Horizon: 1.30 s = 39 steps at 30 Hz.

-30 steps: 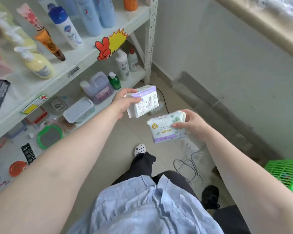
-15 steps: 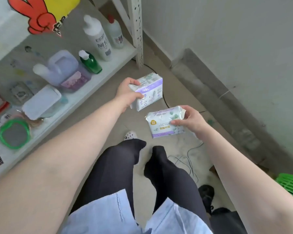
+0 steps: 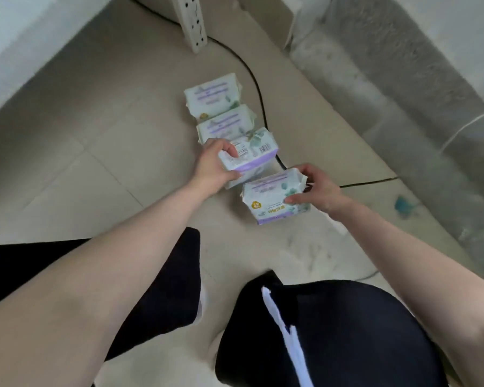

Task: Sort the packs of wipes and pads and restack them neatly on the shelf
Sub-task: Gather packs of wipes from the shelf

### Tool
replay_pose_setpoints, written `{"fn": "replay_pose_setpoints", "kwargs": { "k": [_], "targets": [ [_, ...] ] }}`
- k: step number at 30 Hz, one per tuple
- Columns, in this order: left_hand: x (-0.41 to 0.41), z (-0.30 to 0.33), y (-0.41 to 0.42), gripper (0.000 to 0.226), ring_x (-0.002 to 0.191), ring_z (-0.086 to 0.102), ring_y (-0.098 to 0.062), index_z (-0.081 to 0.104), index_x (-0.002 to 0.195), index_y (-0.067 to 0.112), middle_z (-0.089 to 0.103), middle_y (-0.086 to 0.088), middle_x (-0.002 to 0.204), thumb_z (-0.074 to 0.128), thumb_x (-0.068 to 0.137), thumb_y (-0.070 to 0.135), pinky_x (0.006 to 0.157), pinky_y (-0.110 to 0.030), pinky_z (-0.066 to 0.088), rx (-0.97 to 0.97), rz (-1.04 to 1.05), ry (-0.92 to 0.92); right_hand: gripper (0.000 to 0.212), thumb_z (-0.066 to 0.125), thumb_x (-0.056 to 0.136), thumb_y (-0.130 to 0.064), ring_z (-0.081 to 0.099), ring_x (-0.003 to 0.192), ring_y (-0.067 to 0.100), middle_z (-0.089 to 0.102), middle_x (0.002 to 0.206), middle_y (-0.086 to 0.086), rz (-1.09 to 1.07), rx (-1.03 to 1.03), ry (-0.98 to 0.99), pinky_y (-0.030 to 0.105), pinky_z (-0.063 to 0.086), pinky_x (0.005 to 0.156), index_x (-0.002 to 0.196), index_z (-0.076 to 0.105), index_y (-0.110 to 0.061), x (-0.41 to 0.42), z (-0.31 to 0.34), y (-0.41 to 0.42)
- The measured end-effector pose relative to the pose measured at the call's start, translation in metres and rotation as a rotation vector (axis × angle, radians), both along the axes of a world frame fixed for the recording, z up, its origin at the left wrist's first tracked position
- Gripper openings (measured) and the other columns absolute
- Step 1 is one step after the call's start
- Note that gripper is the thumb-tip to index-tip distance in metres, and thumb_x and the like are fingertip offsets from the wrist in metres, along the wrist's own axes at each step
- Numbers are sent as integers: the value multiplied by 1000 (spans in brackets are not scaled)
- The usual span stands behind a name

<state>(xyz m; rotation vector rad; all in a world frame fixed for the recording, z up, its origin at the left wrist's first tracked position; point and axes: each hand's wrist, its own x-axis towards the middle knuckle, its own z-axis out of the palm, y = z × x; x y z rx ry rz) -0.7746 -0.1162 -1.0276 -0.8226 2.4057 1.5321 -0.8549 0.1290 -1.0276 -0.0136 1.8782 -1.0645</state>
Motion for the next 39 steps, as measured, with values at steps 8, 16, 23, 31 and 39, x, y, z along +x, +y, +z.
{"fn": "replay_pose_setpoints", "kwargs": {
  "k": [8, 16, 23, 31, 39],
  "targets": [
    [26, -61, 10, 31, 120, 38, -12, 60, 90, 7, 36, -3, 124, 77, 65, -1, 101, -12, 27, -174, -54, 77, 74, 80, 59, -12, 49, 115, 6, 52, 126, 3, 81, -68, 98, 21, 43, 93, 126, 52, -24, 17, -56, 22],
    [24, -62, 29, 73, 116, 48, -23, 36, 127, 10, 38, -5, 126, 82, 72, 25, 96, -27, 40, 38, 621, -184, 61, 78, 79, -34, 62, 101, 16, 62, 116, -1, -84, 201, -107, 30, 53, 79, 129, 50, -15, 31, -57, 18],
    [4, -66, 28, 21, 91, 67, -20, 64, 100, 13, 69, -2, 99, 74, 83, 20, 91, -36, 54, 403, 758, -282, 50, 80, 78, -26, 71, 95, 21, 70, 110, 11, -221, 72, -221, 32, 60, 80, 118, 62, -3, 19, -67, -24],
    [1, -65, 26, 21, 76, 68, -20, 64, 96, 14, 69, 4, 85, 75, 82, 26, 63, -24, 53, 405, 760, -281, 35, 78, 81, -24, 68, 97, 25, 66, 104, 9, -151, 88, -158, 37, 57, 85, 103, 53, -14, 10, -58, -52],
    [1, -60, 21, 42, 90, 67, -22, 58, 115, 9, 69, -3, 111, 74, 82, 29, 77, -29, 55, 399, 706, -321, 58, 74, 82, -41, 66, 94, 24, 66, 112, 8, -30, 176, -88, 35, 59, 74, 126, 55, -8, 12, -57, -50]
  ]
}}
